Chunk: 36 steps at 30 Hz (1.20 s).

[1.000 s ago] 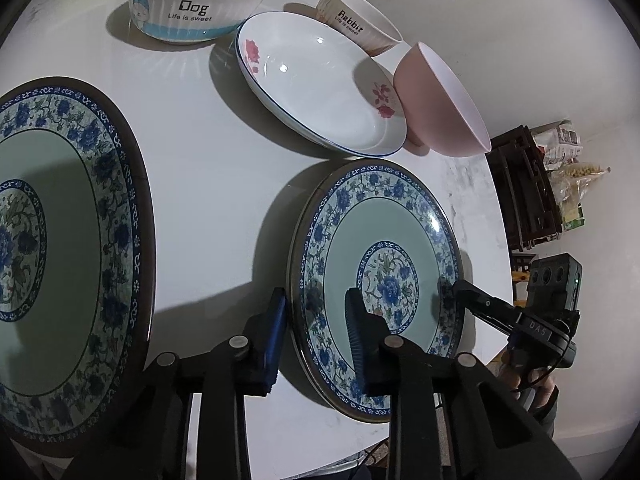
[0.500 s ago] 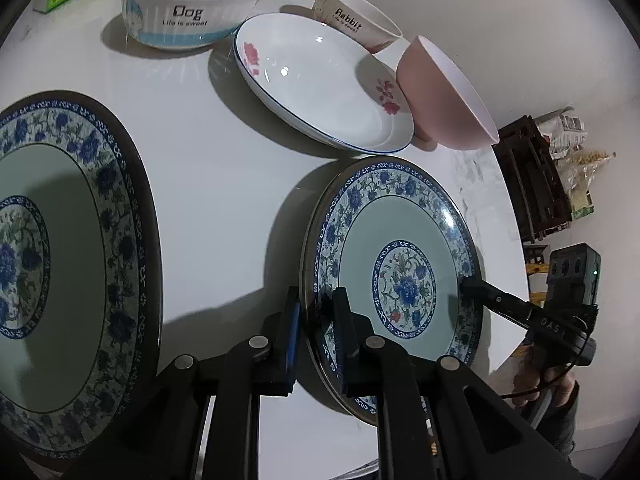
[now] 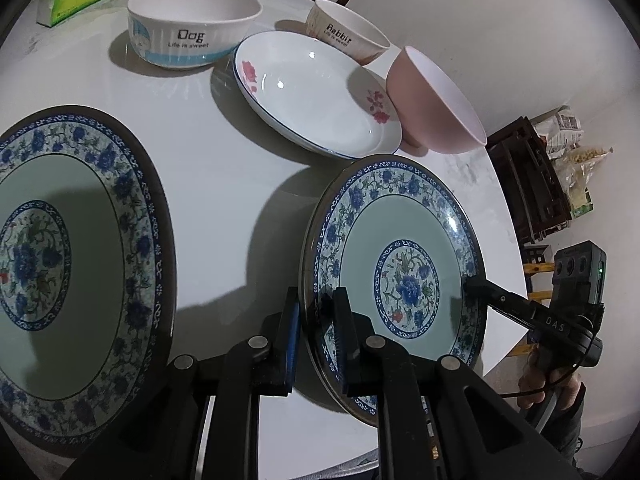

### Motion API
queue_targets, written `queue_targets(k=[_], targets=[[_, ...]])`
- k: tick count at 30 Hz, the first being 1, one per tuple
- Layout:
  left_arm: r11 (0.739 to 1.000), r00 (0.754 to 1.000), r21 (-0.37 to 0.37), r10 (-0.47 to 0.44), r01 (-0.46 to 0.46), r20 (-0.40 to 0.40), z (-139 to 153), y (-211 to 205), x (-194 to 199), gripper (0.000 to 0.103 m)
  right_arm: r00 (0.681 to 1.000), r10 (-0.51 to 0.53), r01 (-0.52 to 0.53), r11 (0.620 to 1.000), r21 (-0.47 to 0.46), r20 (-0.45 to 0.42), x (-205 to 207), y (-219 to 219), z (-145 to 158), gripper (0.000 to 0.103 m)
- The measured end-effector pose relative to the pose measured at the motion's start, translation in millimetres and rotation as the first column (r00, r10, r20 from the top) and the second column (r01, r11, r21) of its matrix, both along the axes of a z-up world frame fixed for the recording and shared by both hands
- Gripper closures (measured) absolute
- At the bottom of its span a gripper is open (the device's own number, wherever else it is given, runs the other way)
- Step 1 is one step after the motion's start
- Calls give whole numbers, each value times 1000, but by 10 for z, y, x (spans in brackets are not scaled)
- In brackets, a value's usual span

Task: Organize plates and bowls

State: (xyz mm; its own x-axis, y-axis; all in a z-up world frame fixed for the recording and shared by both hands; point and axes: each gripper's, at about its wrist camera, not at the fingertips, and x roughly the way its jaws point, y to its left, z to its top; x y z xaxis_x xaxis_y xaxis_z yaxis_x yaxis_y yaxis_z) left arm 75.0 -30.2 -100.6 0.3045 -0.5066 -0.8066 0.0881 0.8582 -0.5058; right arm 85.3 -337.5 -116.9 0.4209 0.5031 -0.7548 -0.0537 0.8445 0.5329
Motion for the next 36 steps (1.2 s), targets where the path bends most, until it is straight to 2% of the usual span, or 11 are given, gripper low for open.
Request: queue_targets(k=[9, 16, 27, 36], targets=[[1000, 999, -4, 29, -29, 26, 129, 186, -62, 91, 999, 27, -27, 1000, -7, 24, 1, 228, 158, 90], [998, 997, -3, 62, -62, 46, 214, 486, -85, 91, 996, 80, -79, 997, -11, 36, 82, 507, 263, 90], [987, 984, 17, 159, -161, 78, 361, 1154, -193, 91, 983, 178, -177, 984, -13, 50, 250, 1263, 376, 90], [964, 963, 43, 259, -263, 73, 313, 1792, -310, 90, 963, 268, -268, 963, -13, 14, 363, 2003, 251, 90]])
